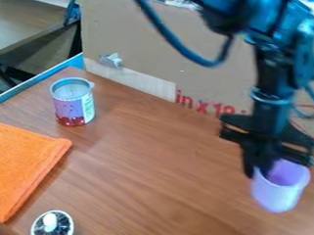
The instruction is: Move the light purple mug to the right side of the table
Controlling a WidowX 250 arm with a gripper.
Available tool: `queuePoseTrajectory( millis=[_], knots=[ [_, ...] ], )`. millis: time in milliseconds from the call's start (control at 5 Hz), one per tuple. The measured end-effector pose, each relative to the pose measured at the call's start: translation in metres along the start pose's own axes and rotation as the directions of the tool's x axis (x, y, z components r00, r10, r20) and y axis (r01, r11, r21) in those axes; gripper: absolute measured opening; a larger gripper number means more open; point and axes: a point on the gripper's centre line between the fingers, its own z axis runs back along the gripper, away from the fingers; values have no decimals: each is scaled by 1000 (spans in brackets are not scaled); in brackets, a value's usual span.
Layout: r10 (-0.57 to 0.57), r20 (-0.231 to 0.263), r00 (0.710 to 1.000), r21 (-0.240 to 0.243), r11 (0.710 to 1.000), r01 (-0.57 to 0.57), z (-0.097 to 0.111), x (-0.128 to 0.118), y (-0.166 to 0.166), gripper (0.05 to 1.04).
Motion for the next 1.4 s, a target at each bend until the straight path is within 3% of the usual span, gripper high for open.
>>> queuePoseTrajectory(
  millis=[200,400,1000,1200,1400],
  knots=[
    [-182,-39,983,24,983,183,-11,12,-36,88],
    [-268,-107,958,21,962,272,-33,13,-55,89],
    [-258,-162,952,15,964,264,-46,8,-55,110],
    [-270,-178,946,-19,962,271,-51,1,-57,298],
    [-288,-148,946,-36,958,286,-35,-6,-54,578]
  ],
)
